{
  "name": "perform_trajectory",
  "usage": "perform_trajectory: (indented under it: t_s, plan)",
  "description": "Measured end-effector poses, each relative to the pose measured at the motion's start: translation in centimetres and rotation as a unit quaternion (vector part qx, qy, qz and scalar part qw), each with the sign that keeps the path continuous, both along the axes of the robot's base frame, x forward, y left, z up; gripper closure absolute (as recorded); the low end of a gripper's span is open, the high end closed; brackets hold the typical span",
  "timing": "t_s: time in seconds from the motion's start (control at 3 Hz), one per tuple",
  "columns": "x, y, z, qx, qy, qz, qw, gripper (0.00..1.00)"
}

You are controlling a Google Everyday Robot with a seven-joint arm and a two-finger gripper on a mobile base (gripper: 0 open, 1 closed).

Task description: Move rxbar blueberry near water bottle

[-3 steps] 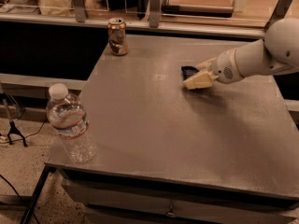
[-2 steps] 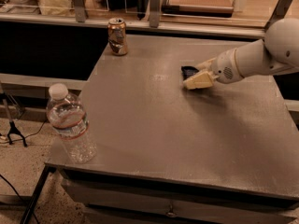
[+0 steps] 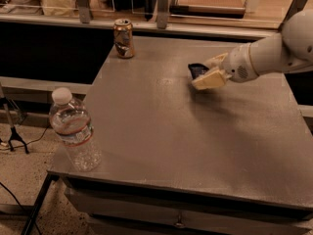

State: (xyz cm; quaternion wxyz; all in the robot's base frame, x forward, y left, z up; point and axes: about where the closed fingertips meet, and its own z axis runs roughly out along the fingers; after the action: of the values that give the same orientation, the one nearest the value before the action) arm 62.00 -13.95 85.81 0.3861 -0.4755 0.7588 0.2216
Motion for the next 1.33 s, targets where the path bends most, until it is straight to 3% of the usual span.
perform_trajectory:
  t_s: [0.33, 0.67, 1.33]
  plan:
    - [-2.3, 0.9, 5.1, -0.005, -0.068, 0.061, 0.9958, 1.00]
    - [-3.6, 0.9, 7.8, -0.008, -0.098, 0.085, 0.9915, 1.00]
    - [-3.7, 1.4, 7.3, 0.002, -0.088, 0.104, 0.9907, 1.00]
